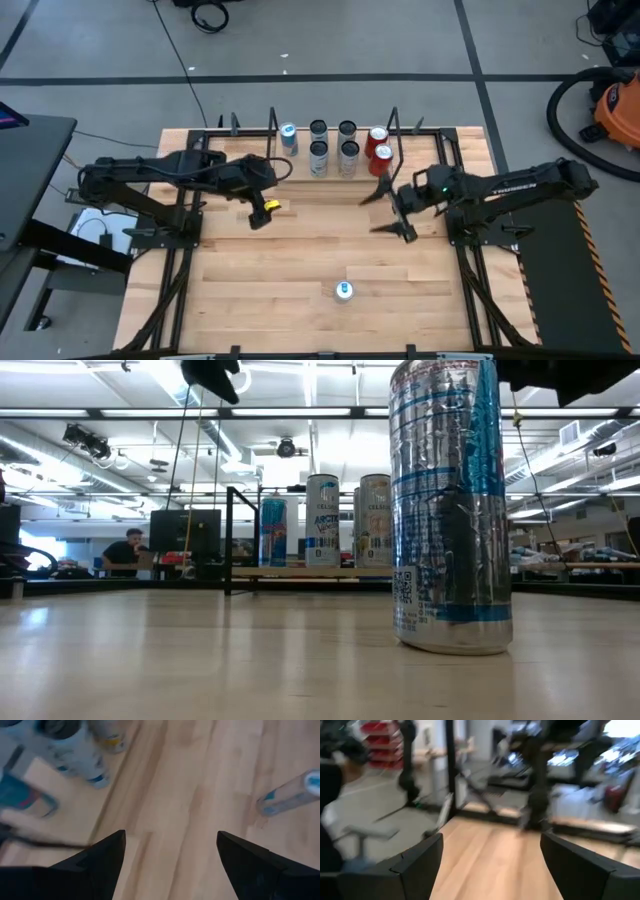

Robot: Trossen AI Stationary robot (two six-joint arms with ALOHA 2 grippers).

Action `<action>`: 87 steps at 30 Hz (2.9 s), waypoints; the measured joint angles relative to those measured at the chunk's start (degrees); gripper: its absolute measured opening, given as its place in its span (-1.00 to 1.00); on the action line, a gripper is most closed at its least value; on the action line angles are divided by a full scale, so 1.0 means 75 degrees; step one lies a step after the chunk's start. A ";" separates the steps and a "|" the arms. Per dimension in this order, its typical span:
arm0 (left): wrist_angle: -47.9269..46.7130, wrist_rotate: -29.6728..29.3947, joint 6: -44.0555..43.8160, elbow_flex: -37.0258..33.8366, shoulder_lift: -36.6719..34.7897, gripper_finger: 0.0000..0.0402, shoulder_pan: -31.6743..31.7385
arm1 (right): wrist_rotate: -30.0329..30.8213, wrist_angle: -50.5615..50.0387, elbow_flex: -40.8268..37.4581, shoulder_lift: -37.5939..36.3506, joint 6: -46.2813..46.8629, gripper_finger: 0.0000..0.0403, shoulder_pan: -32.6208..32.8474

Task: Place canned beverage on shelf
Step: Put the blue soda can aligned with the other blue soda can on the shelf

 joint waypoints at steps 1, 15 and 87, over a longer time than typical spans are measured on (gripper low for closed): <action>0.0285 0.0107 0.0002 -0.0153 -0.0002 0.56 -0.0023 | -0.0095 -0.0094 0.0000 0.0109 -0.0002 0.70 0.0132; 0.2525 0.1016 -0.0271 -0.1924 0.0001 0.56 -0.0892 | -0.0029 0.0287 -0.0006 0.2295 0.0030 0.62 0.2350; 0.4390 0.0420 0.0005 -0.2506 0.0001 0.56 -0.1181 | 0.0936 0.3492 0.0905 0.6124 0.0571 0.20 0.2597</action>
